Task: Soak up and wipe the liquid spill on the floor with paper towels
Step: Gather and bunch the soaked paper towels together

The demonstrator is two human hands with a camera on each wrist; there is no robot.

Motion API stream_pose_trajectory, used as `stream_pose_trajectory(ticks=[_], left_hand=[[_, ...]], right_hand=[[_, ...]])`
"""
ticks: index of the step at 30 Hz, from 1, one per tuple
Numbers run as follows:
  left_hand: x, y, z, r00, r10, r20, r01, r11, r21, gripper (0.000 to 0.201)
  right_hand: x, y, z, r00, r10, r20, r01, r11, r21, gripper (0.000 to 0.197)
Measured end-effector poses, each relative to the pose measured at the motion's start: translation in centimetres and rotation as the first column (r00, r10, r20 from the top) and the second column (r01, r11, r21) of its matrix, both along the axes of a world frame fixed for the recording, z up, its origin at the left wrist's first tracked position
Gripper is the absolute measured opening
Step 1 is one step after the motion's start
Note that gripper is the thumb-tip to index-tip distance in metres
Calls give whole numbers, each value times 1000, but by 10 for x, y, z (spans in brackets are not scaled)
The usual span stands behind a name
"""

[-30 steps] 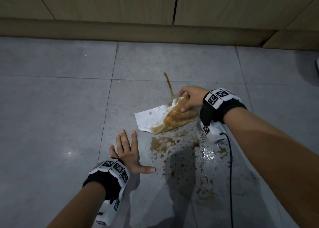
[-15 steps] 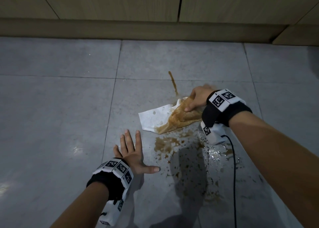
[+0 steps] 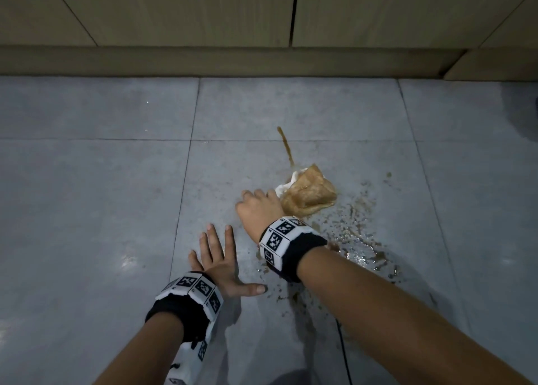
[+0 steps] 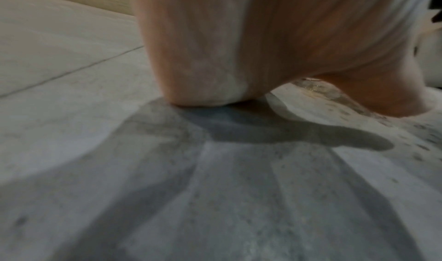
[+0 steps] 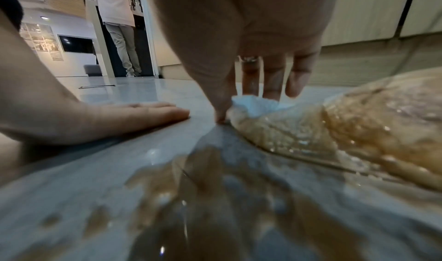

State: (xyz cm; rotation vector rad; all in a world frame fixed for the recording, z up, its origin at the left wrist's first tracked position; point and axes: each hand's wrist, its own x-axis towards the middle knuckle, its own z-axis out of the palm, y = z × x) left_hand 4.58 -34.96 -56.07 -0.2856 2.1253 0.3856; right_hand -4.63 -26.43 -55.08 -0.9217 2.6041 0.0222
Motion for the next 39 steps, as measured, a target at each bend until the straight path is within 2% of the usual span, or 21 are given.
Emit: stream_pose_trajectory(ticks=[4, 9, 11, 14, 16, 18, 20, 22, 24, 26, 31, 33, 39], left_hand=[[2, -1, -8, 1000, -9, -28, 8, 1000, -19, 144], [3, -3, -13, 1000, -28, -10, 28, 999, -31, 142], [4, -3, -13, 1000, -26, -13, 26, 999, -31, 141], [4, -2, -12, 1000, -26, -17, 26, 999, -37, 141], [5, -2, -13, 999, -29, -26, 28, 999, -38, 140], [6, -2, -15, 999, -30, -41, 28, 999, -45, 140], [7, -2, -17, 998, -31, -52, 29, 999, -47, 141], [6, -3, -18, 998, -35, -46, 33, 998, -45, 140], [5, -3, -19, 999, -35, -38, 33, 998, -45, 140], [6, -3, -20, 998, -29, -47, 27, 998, -48, 140], [7, -3, -21, 997, -36, -66, 32, 998, -59, 144], [7, -4, -20, 996, -49, -68, 46, 997, -56, 152], [7, -1, -21, 994, -77, -81, 69, 993, -98, 150]], right_hand=[[-11, 26, 14, 998, -52, -31, 47, 991, -123, 28], [-37, 80, 42, 953, -301, -30, 278, 910, -308, 17], [-46, 102, 43, 902, -430, 32, 415, 848, -330, 14], [-54, 123, 28, 780, -613, 123, 619, 727, -297, 5], [-51, 127, 18, 731, -674, 109, 672, 684, -285, 6], [-45, 126, 10, 744, -668, 15, 634, 699, -331, 8], [-40, 121, 10, 852, -502, -147, 432, 833, -347, 12], [-35, 117, 10, 938, -238, -251, 189, 960, -205, 25], [-34, 118, 10, 950, -97, -298, 94, 995, -25, 28], [-30, 119, 12, 963, -116, -242, 129, 991, 38, 19], [-13, 112, 12, 975, -191, -113, 204, 971, 124, 55], [-10, 110, 9, 976, -207, -69, 215, 967, 138, 60], [-9, 114, 3, 980, -193, 52, 181, 966, 182, 68]])
